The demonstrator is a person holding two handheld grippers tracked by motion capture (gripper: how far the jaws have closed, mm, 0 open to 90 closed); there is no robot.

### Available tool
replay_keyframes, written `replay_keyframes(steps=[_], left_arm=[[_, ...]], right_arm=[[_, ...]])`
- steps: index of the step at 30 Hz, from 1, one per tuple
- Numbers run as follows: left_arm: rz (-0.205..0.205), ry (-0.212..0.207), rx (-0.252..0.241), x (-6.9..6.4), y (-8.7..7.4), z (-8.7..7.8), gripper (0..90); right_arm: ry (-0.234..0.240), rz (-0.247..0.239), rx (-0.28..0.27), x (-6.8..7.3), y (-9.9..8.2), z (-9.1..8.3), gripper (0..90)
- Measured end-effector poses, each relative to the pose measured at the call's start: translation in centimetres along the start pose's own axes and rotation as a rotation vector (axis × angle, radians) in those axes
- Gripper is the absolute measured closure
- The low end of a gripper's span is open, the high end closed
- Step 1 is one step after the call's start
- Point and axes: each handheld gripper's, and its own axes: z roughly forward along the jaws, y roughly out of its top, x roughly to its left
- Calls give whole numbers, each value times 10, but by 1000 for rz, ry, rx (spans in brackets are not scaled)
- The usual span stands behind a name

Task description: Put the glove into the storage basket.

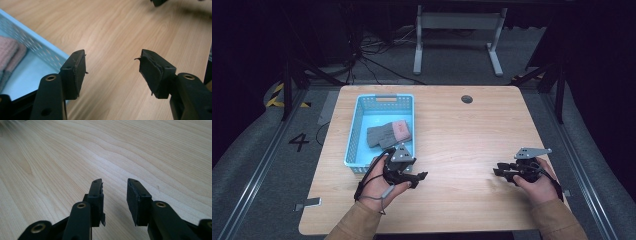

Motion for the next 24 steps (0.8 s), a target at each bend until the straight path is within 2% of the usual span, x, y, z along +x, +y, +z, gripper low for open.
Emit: replay_keyframes(steps=[5,8,15,18,21,24], left_arm=[[1,-24,-13,-6,-8,0,378],[-20,-53,-16,-7,-17,5,372],[25,-68,4,-15,-38,23,357],[24,-48,-5,-14,-45,28,347],[11,4,0,-12,-53,31,348],[-10,10,-17,-9,-60,35,349]], right_arm=[[5,0,2,-1,-2,2,653],[3,-2,4,-1,-2,2,648],[8,-3,4,-2,-4,5,634],[7,-5,1,-2,-4,5,626],[1,-11,-2,-2,-5,6,610],[-3,-16,0,-1,-6,9,587]])
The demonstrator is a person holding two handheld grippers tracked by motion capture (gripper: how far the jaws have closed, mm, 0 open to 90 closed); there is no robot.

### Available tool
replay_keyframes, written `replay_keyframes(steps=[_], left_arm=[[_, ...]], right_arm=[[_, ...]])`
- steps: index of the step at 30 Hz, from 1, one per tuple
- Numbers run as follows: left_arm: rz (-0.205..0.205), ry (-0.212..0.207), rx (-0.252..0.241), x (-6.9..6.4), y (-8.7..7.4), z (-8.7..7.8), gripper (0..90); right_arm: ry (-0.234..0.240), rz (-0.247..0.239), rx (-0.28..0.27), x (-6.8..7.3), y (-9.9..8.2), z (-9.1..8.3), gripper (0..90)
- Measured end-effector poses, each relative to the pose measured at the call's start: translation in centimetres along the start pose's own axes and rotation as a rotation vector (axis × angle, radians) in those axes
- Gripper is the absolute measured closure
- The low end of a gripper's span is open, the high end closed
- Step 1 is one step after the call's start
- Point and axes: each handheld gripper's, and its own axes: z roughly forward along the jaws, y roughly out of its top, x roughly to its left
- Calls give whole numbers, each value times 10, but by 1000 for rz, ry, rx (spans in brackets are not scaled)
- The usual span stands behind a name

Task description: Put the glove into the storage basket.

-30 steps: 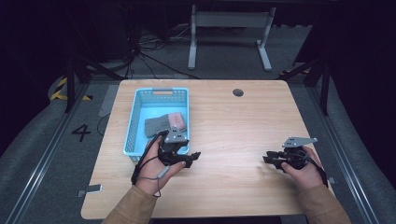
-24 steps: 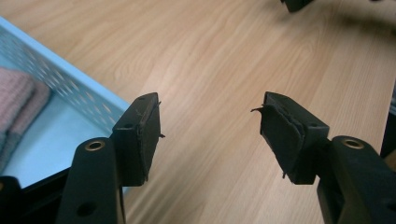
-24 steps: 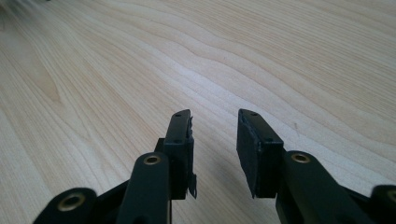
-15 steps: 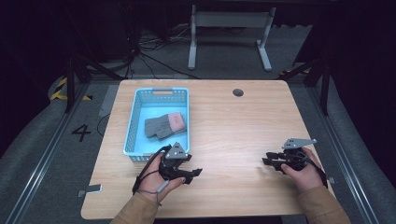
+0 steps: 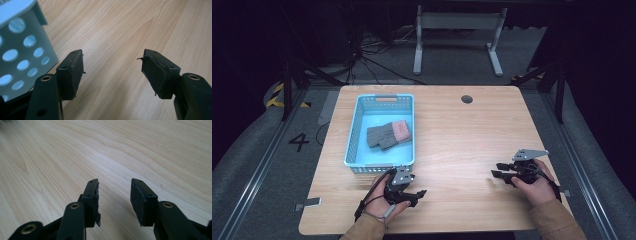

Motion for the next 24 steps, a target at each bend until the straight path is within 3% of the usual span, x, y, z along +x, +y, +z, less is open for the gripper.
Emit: replay_keyframes(steps=[2,6,11,24], left_arm=[[-22,1,6,2,-3,3,349],[-6,7,44,3,-5,5,341],[-24,8,46,6,-7,6,336],[-13,12,55,5,-6,7,330]], right_arm=[[-3,-5,4,1,-1,3,579],[-13,-23,-14,3,-1,5,554],[-31,-46,-39,4,-2,6,531],[-32,-40,-48,6,-2,7,518]])
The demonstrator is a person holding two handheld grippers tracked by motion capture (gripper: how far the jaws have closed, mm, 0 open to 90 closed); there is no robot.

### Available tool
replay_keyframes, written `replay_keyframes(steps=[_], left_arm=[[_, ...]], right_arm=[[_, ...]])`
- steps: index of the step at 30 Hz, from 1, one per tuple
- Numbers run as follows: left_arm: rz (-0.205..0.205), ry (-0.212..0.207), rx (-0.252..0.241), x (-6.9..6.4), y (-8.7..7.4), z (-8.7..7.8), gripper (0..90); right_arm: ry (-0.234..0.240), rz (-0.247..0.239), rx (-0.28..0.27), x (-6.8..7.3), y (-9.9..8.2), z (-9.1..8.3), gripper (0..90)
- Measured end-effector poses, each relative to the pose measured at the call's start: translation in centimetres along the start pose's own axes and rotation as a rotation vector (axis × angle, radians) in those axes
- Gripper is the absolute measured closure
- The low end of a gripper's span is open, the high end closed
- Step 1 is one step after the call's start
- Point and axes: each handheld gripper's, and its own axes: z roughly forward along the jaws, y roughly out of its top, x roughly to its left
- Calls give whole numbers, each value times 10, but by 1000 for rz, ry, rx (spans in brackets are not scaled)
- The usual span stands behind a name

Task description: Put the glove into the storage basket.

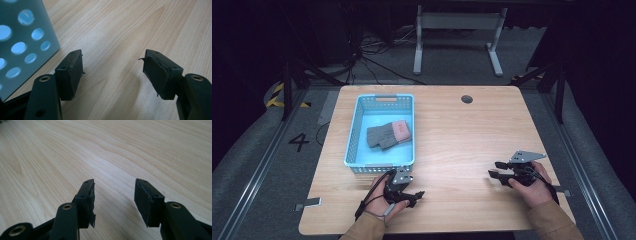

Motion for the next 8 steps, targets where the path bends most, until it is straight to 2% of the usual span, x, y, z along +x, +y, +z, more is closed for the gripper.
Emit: replay_keyframes(steps=[8], left_arm=[[-1,-1,-2,0,-1,-1,327]], right_arm=[[0,1,-3,1,1,0,513]])
